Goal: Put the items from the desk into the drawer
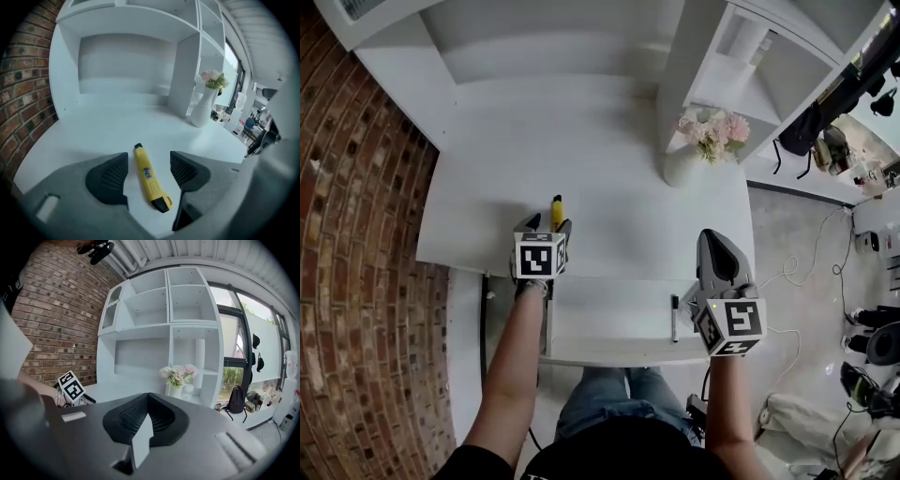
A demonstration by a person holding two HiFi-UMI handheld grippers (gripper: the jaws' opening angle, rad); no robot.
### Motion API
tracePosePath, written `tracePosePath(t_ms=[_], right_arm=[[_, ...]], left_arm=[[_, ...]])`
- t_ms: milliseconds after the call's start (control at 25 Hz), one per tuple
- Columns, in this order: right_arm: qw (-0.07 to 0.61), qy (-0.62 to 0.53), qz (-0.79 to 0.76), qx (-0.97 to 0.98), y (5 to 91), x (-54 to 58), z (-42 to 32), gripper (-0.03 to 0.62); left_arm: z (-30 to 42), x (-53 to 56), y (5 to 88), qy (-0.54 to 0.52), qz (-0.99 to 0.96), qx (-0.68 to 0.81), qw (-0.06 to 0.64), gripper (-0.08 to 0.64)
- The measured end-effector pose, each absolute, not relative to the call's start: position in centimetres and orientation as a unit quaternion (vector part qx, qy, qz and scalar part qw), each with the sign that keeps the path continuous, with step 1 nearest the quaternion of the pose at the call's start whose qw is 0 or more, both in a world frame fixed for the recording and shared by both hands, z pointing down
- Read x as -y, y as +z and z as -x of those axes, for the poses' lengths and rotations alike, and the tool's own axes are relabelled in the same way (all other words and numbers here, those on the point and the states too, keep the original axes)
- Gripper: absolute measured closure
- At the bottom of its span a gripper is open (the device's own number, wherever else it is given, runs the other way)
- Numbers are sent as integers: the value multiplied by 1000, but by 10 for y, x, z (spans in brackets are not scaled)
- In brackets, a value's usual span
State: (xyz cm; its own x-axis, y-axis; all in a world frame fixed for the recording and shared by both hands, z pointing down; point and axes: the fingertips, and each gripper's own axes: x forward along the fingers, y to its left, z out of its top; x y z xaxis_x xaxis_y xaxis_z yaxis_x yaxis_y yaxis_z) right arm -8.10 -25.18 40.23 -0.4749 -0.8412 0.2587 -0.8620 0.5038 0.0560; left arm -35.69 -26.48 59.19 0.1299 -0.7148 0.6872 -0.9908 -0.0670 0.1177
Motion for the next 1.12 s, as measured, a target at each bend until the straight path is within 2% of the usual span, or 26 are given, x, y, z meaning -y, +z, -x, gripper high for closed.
tracePosePath(t_ms=[200, 520, 760, 1120], right_arm=[[144, 60, -505, 849, 421, 251, 72, 583], [146, 72, -512, 843, 425, 254, 62, 583], [146, 70, -506, 847, 421, 248, 56, 584], [119, 59, -504, 853, 399, 230, 40, 583]], left_arm=[[355, 267, 630, 273, -665, 611, 331, 289], [361, 265, 652, 289, -630, 623, 362, 436], [364, 261, 647, 264, -627, 624, 384, 446], [353, 243, 590, 207, -644, 652, 342, 448]])
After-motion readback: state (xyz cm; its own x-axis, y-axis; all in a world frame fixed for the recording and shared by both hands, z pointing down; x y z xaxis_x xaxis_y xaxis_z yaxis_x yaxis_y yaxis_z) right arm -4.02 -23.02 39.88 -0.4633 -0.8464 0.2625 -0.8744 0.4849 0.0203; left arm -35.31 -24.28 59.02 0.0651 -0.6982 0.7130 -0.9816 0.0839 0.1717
